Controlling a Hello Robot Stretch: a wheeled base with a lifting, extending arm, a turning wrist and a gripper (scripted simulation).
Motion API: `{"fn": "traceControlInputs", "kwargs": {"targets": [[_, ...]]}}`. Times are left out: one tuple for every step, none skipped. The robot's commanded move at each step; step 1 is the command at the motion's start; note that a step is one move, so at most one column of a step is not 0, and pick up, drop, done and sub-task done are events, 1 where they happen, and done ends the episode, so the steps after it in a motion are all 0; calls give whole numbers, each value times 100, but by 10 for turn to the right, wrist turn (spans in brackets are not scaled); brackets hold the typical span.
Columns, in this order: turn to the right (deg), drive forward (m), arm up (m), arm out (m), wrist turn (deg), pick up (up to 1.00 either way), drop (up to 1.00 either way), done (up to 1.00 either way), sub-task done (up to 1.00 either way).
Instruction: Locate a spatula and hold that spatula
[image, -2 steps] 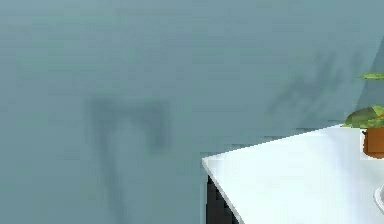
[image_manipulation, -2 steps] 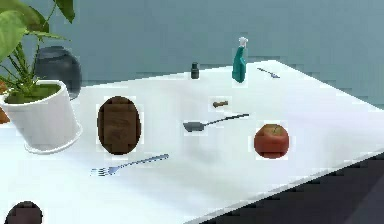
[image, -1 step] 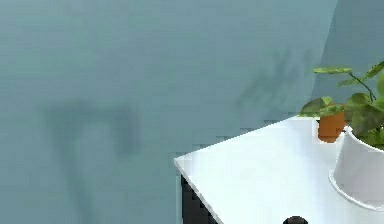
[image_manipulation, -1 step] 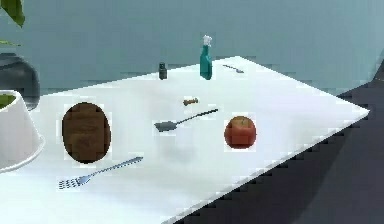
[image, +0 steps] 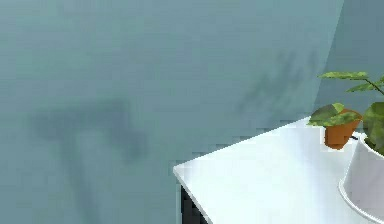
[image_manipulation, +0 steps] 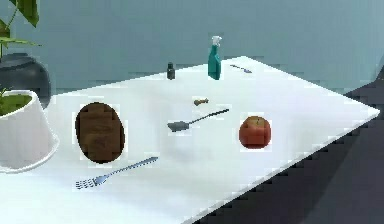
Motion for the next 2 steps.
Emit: {"fn": "traceControlInputs", "kwargs": {"targets": [[0, 0, 50, 0, 0, 0, 0, 0, 0], [0, 0, 38, 0, 0, 0, 0, 0, 0]]}}
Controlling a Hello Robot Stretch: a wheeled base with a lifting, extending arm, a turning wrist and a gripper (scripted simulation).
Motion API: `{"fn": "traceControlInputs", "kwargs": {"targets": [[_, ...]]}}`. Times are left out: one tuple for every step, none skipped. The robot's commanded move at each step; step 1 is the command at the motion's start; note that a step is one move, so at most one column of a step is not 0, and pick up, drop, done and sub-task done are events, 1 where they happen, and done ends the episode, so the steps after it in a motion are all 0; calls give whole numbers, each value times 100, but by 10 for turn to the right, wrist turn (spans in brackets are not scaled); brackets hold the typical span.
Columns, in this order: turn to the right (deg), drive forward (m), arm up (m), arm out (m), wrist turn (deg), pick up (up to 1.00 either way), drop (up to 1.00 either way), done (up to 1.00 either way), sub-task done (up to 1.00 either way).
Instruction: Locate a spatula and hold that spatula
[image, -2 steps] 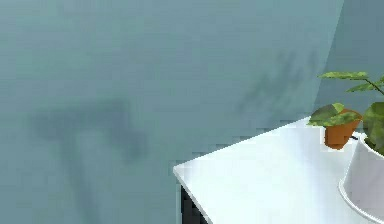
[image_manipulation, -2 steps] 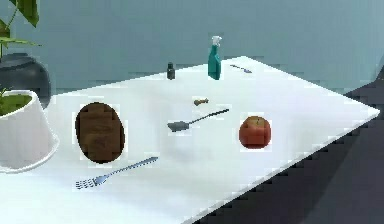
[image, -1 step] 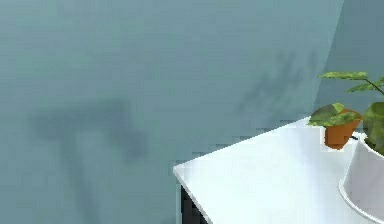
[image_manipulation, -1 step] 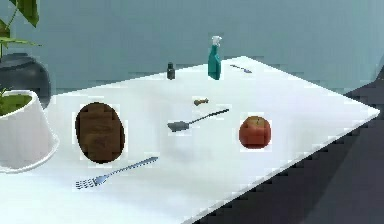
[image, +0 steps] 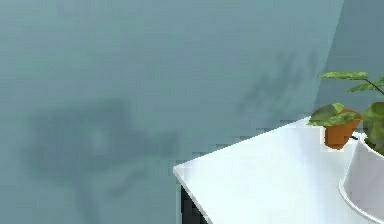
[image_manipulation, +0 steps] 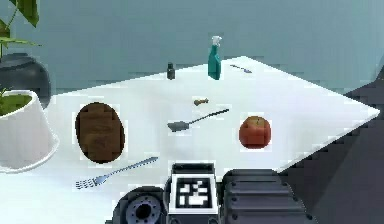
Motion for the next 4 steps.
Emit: {"fn": "traceControlInputs", "kwargs": {"targets": [[0, 0, 0, 32, 0, 0, 0, 0, 0], [0, 0, 0, 0, 450, 0, 0, 0, 0], [0, 0, 0, 0, 450, 0, 0, 0, 0], [0, 0, 0, 0, 450, 0, 0, 0, 0]]}}
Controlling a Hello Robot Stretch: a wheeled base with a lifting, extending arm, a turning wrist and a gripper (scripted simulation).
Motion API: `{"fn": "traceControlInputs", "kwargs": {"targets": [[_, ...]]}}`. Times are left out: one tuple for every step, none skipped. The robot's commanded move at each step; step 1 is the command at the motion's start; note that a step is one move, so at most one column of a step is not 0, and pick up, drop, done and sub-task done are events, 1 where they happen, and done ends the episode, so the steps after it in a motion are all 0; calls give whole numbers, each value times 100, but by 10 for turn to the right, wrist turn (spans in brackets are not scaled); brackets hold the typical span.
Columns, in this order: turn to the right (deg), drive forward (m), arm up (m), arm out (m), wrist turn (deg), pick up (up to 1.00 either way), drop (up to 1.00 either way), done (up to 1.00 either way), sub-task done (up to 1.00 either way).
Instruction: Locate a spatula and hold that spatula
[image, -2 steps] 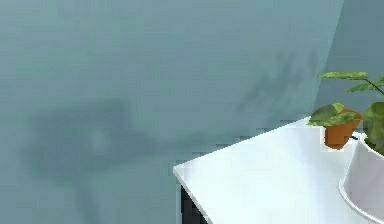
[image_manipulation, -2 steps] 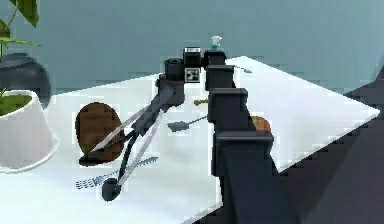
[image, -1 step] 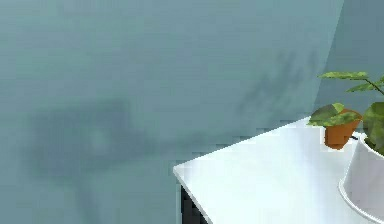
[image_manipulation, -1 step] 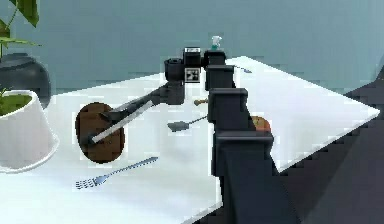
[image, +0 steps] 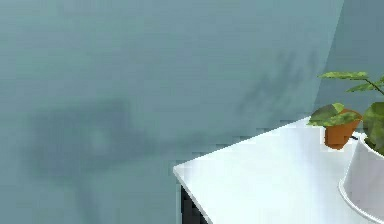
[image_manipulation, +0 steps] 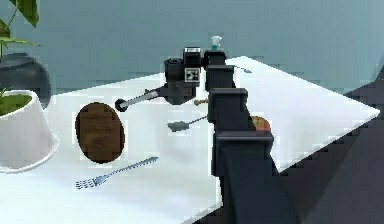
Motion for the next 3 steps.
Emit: {"fn": "traceControlInputs", "kwargs": {"targets": [[0, 0, 0, 0, 330, 0, 0, 0, 0], [0, 0, -14, 0, 0, 0, 0, 0, 0], [0, 0, 0, 0, 0, 100, 0, 0, 0]]}}
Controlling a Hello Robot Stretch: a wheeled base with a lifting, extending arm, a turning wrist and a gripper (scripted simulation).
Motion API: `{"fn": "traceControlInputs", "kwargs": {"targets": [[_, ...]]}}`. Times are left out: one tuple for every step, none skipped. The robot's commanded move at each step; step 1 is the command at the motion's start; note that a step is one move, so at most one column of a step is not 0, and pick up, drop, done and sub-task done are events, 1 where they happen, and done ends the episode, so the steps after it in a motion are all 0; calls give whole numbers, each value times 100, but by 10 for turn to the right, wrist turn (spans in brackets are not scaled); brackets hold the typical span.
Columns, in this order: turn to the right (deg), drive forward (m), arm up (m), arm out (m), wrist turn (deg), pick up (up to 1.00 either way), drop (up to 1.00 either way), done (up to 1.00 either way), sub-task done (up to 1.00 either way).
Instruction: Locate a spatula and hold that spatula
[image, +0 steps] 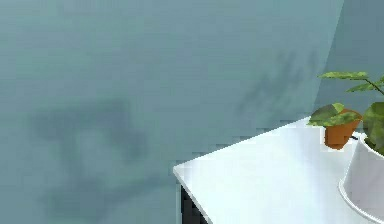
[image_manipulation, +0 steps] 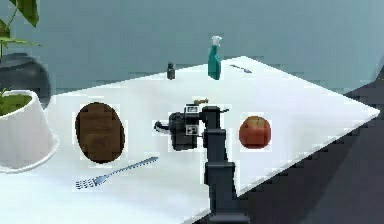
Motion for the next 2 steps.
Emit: {"fn": "traceControlInputs", "kwargs": {"targets": [[0, 0, 10, 0, 0, 0, 0, 0, 0], [0, 0, 0, 0, 0, 0, 0, 100, 0]]}}
